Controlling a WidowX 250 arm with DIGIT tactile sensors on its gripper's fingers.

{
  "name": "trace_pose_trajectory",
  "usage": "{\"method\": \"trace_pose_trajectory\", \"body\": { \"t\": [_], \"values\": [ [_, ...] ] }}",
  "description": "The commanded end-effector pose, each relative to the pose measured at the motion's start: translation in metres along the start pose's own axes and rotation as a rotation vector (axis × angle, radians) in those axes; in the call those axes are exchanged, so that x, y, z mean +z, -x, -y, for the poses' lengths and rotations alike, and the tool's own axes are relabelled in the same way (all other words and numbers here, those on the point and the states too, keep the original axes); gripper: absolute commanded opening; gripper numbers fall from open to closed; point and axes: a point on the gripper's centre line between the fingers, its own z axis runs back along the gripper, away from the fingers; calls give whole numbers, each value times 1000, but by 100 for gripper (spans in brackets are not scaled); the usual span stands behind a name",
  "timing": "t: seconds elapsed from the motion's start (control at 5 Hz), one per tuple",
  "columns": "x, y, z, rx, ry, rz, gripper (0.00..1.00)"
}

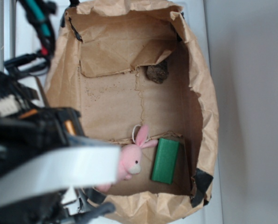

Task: Grab the green block.

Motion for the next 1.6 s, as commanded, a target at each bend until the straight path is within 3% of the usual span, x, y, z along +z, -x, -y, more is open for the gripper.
{"method": "trace_pose_trajectory", "body": {
  "t": [0.0, 0.2, 0.4, 0.6, 1.2, 1.4],
  "values": [
    [-52, -48, 7, 313, 0, 68, 100],
    [-64, -58, 1, 321, 97, 88, 100],
    [-83, -72, -14, 416, 88, 90, 100],
    [-86, -83, -31, 487, 90, 49, 100],
    [-86, -83, -31, 487, 90, 49, 100],
    [-92, -74, -21, 555, 167, 81, 100]
  ]
}}
